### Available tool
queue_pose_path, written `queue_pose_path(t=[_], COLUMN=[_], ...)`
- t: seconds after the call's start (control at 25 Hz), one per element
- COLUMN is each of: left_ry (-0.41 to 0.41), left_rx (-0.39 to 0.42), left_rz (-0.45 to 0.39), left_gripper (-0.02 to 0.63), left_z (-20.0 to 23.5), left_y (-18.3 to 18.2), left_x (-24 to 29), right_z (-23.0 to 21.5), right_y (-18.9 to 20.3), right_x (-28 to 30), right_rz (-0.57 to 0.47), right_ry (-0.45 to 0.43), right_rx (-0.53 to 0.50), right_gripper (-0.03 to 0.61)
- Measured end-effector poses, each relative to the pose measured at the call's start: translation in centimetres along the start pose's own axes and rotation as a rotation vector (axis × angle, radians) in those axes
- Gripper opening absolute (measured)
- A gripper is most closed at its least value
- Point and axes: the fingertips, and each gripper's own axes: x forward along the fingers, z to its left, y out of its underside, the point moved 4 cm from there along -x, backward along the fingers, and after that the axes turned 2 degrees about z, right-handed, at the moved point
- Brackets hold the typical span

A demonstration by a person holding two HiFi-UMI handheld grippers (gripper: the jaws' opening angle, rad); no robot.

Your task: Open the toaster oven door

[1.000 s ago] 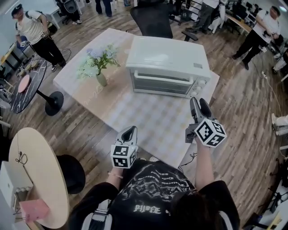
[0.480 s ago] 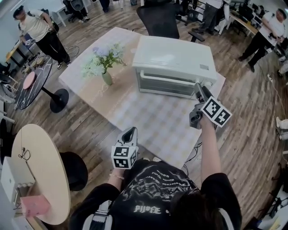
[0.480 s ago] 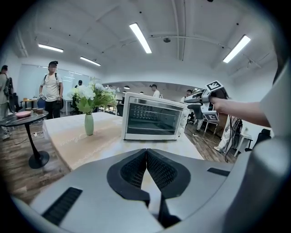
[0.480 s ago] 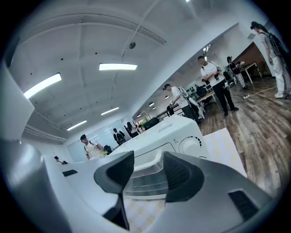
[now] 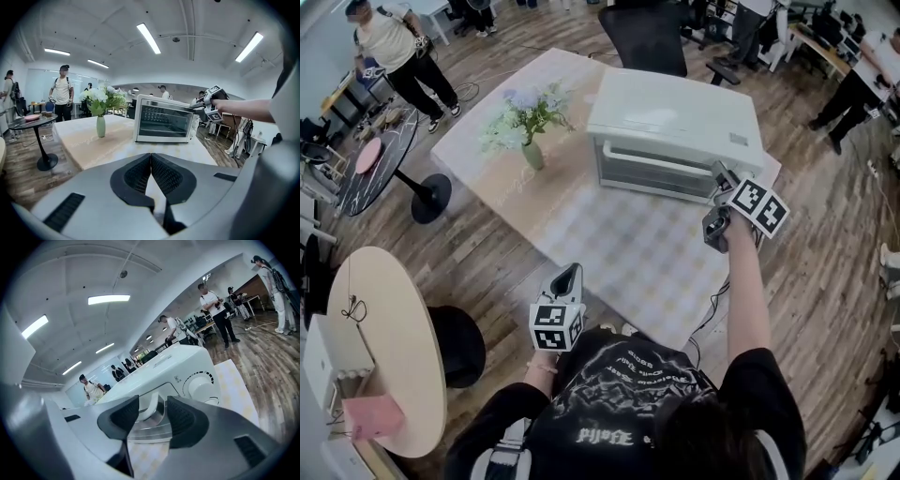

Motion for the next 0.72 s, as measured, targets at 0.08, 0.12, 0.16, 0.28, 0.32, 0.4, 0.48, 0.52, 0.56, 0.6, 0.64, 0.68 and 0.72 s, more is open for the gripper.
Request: queue_pose_path(t=[0.08,0.12,0.16,0.28,0.32,0.4,0.48,0.52,0.56,0.6,0.64,0.68,0.72], left_ry=[-0.003,-0.003,-0.002,0.009,0.014,0.024,0.032,0.034,0.035,0.036,0.036,0.037,0.037], left_rx=[-0.005,-0.009,-0.011,-0.007,-0.004,0.0,0.004,0.006,0.007,0.008,0.008,0.007,0.005], left_rz=[0.002,0.004,0.006,0.016,0.019,0.02,0.02,0.02,0.021,0.022,0.022,0.023,0.024], left_gripper=[0.02,0.02,0.02,0.02,0.02,0.02,0.02,0.02,0.02,0.02,0.02,0.02,0.02], left_z=[0.5,0.6,0.6,0.2,0.0,-0.5,-1.3,-1.7,-1.7,-1.6,-1.2,-0.9,-0.6], left_y=[0.1,0.1,0.2,0.2,0.2,0.2,0.3,0.4,0.4,0.4,0.2,0.2,0.1], left_x=[0.2,0.3,0.4,0.6,0.8,0.9,0.9,1.0,1.0,1.0,1.1,1.1,1.2], right_z=[0.1,0.2,0.2,0.4,0.4,0.3,-0.1,-0.3,-0.4,-0.2,0.1,0.4,0.6], right_y=[0.2,0.2,0.1,0.0,0.0,0.0,0.0,0.0,0.1,0.2,0.3,0.5,0.6], right_x=[0.6,0.7,0.7,0.8,0.8,0.6,0.0,-0.2,-0.4,-0.3,-0.2,-0.1,-0.1], right_rz=[0.016,0.025,0.035,0.064,0.068,0.072,0.075,0.077,0.079,0.081,0.083,0.085,0.088], right_ry=[-0.006,-0.01,-0.012,0.0,0.003,0.003,-0.002,-0.003,-0.003,-0.002,0.001,0.003,0.003], right_rx=[0.017,0.019,0.012,-0.026,-0.032,-0.038,-0.044,-0.046,-0.048,-0.051,-0.056,-0.06,-0.064], right_gripper=[0.176,0.173,0.173,0.173,0.173,0.172,0.173,0.173,0.173,0.173,0.172,0.172,0.172])
